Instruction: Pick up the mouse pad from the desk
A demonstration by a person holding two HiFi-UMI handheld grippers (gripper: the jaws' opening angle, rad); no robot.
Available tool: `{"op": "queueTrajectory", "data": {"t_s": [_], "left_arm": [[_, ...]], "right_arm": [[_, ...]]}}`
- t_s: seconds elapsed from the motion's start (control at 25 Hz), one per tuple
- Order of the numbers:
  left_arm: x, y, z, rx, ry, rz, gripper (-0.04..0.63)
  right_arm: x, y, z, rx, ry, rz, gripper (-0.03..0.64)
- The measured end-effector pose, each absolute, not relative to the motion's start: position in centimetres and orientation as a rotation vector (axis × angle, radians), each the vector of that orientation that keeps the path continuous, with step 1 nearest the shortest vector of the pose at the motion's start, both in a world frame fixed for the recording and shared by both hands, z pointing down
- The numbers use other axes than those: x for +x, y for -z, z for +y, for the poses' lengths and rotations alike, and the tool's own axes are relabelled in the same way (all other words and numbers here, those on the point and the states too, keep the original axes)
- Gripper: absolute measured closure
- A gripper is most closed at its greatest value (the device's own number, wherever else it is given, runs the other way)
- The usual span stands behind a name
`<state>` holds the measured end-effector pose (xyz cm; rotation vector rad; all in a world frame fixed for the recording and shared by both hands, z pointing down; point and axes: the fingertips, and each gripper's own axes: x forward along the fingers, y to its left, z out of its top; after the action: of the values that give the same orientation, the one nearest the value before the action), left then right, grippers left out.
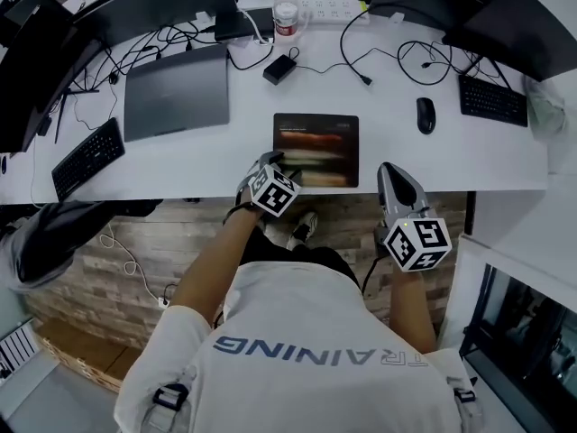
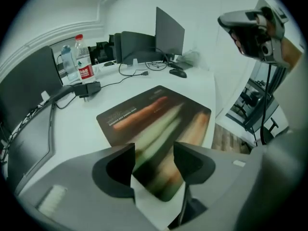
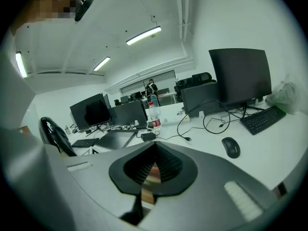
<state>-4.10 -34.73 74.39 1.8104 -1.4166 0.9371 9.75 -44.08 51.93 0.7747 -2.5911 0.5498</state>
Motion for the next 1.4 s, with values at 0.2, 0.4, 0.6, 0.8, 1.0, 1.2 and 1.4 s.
{"op": "queueTrajectory", "data": {"t_s": [0.2,0.4,0.6,0.8,1.0,1.2,1.4], "left_arm": [[-3.9,-74.5,-34.9,1.779,-0.97,-1.401,0.356],[-3.9,-74.7,-35.1,1.742,-0.985,-1.369,0.371],[-4.3,-74.5,-35.1,1.717,-0.961,-1.414,0.435],[-4.1,-74.7,-35.1,1.71,-0.992,-1.392,0.509],[-3.6,-73.6,-34.9,1.754,-0.953,-1.407,0.551],[-3.1,-71.3,-35.2,1.795,-0.84,-1.459,0.566],[-3.3,-68.3,-35.9,1.843,-0.755,-1.518,0.568]], "right_arm": [[9.9,-52.7,-44.2,0.764,-0.56,-2.58,0.606],[9.8,-52.9,-44.2,0.752,-0.571,-2.587,0.606],[9.9,-53.1,-44.2,0.742,-0.567,-2.588,0.606],[10.0,-53.0,-43.9,0.745,-0.565,-2.59,0.606],[10.6,-52.3,-43.7,0.76,-0.555,-2.609,0.606],[11.6,-51.6,-43.9,0.79,-0.543,-2.626,0.606],[11.6,-50.3,-43.4,0.781,-0.514,-2.669,0.606]]}}
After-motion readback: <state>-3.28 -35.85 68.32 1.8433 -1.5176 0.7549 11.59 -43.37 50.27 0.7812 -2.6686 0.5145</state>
